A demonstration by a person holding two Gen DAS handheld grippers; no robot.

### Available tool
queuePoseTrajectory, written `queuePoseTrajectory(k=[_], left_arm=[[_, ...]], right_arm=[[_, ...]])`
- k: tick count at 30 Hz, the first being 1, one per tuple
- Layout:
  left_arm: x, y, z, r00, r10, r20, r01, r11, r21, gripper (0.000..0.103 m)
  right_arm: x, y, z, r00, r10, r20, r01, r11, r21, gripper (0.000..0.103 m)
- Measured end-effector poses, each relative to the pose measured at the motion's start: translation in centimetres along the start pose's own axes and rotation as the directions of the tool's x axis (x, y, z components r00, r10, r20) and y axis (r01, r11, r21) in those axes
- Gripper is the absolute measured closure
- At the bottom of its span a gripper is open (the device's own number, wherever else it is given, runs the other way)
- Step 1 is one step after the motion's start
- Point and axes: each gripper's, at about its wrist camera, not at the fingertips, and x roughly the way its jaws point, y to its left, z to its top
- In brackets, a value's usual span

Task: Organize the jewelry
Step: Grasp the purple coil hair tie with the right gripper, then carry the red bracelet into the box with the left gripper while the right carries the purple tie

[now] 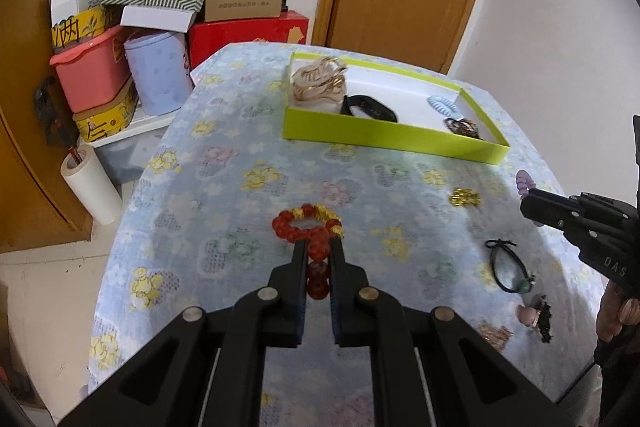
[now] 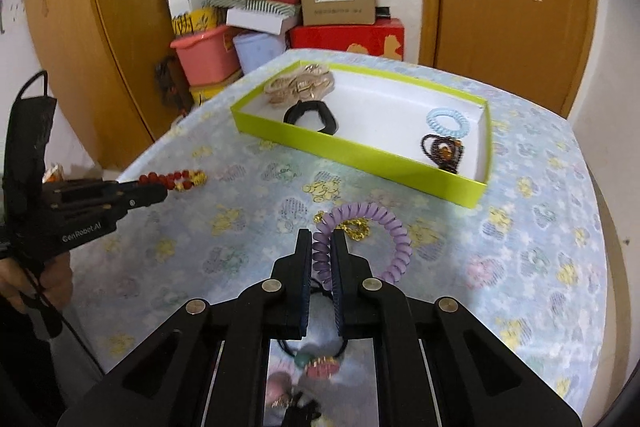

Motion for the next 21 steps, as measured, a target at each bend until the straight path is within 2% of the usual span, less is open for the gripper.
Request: queuePoseTrajectory(k=[11, 21], left_arm=[[-2.2, -2.0, 0.4, 0.999, -0.037, 0.026, 0.037, 0.999, 0.027, 0.093], [-3.1, -3.5, 2.9, 0.996, -0.064, 0.057, 0.060, 0.996, 0.067, 0.093]], right_arm=[[-2.9, -0.2, -0.5, 0.999, -0.001, 0.049, 0.000, 1.000, 0.030, 0.094], [-3.8, -1.0, 0.4, 0.997, -0.011, 0.079, 0.009, 1.000, 0.024, 0.094]])
